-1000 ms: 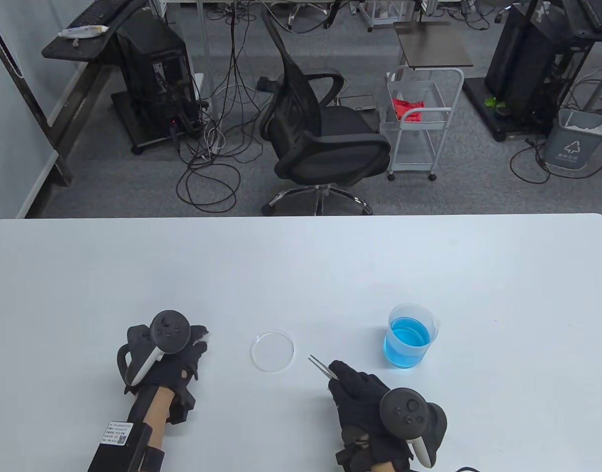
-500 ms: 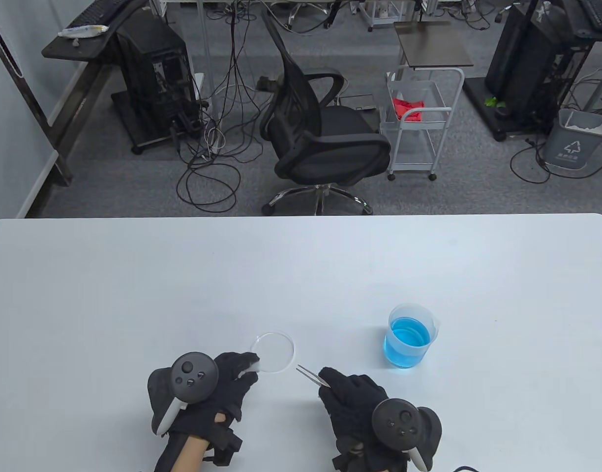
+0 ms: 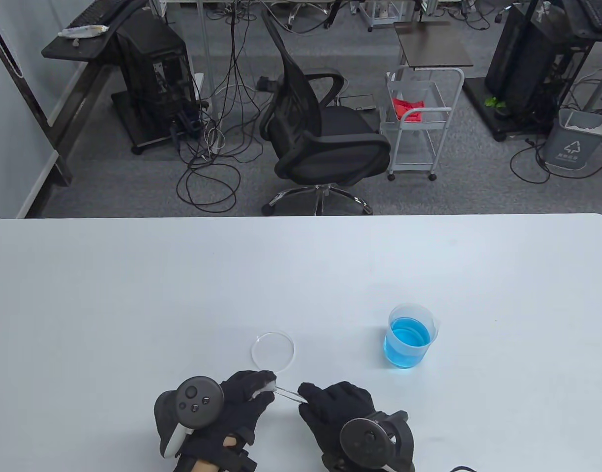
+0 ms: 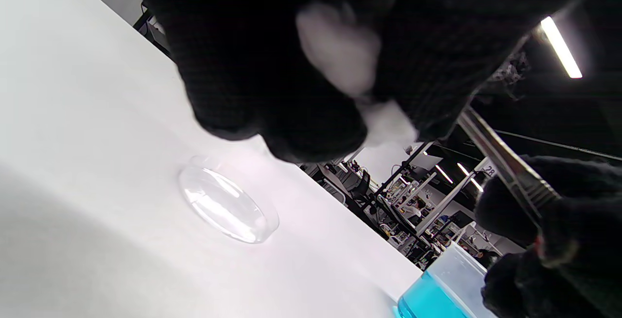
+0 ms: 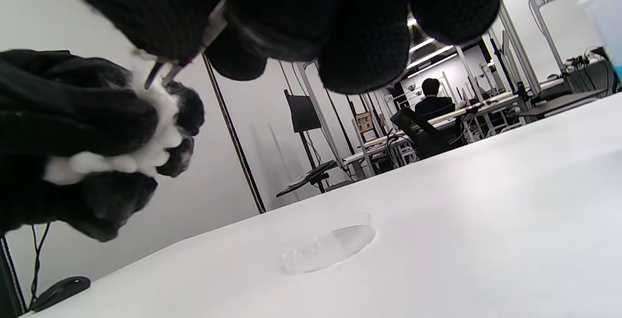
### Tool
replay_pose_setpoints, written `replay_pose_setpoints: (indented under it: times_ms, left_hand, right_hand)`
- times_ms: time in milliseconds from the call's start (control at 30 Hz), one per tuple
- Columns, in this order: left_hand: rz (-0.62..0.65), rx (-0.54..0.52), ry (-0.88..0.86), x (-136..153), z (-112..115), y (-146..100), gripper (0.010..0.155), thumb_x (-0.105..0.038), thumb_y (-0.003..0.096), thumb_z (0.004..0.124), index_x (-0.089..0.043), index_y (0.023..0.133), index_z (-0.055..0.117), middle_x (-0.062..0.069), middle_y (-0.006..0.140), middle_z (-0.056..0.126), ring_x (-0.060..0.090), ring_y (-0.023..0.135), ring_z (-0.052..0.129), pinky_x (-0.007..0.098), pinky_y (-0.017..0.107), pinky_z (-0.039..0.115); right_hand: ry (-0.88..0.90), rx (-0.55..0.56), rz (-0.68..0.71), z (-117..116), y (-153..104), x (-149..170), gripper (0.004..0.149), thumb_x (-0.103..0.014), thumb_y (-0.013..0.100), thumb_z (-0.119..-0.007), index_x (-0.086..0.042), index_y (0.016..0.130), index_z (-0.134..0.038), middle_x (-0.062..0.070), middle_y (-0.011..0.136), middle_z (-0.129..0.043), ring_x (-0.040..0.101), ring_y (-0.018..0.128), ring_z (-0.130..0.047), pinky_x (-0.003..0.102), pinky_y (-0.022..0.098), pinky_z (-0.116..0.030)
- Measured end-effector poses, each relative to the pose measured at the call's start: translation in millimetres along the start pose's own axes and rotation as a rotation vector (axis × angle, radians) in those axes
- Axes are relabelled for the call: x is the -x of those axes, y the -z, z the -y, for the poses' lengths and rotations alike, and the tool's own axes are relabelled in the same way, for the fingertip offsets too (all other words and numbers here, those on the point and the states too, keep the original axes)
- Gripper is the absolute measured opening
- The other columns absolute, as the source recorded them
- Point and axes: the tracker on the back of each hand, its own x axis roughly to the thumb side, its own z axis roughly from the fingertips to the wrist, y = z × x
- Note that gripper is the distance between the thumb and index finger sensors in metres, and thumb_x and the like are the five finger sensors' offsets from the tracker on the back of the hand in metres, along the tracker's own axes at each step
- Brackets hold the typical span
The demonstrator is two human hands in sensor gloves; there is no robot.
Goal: Dip tweezers-held cotton tuft into dye solution and dot onto culture dish
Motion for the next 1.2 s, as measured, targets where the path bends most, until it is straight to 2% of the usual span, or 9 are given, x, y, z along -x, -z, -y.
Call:
replay_pose_setpoints:
  times_ms: [233, 700, 1200]
  left_hand:
    - [0.007, 0.007, 0.013, -2, 2, -2, 0.044, -0.04, 0.0435, 0.095, -0.034, 0.087, 0.09, -0.004, 0.085, 0.093, 0.01, 0.053, 0.113, 0.028, 0.046, 0.099]
    - [-0.008, 0.031, 0.019, -3, 6, -1, 0.043, -0.041, 0.0437, 0.095, -0.034, 0.086, 0.091, -0.004, 0.085, 0.094, 0.01, 0.052, 0.113, 0.028, 0.046, 0.099]
    - [-0.039, 0.022, -0.03, -4, 5, 0, 0.041, -0.041, 0.0434, 0.095, -0.032, 0.083, 0.095, -0.002, 0.081, 0.097, 0.011, 0.049, 0.115, 0.029, 0.043, 0.101]
  right_hand:
    - [-0.032, 0.027, 0.017, 0, -1, -3, 0.039, -0.041, 0.041, -0.088, -0.024, 0.076, -0.093, -0.005, 0.049, -0.095, 0.022, 0.062, -0.097, 0.055, 0.055, -0.073]
    - [-0.062, 0.106, 0.075, 2, -4, -10, 0.033, -0.035, 0.038, -0.091, -0.017, 0.064, -0.1, -0.004, 0.042, -0.097, 0.018, 0.058, -0.099, 0.054, 0.054, -0.075]
    - [-0.165, 0.208, 0.103, 9, -6, -22, 0.031, -0.032, 0.038, -0.091, -0.014, 0.06, -0.101, -0.003, 0.04, -0.096, 0.019, 0.055, -0.099, 0.055, 0.053, -0.075]
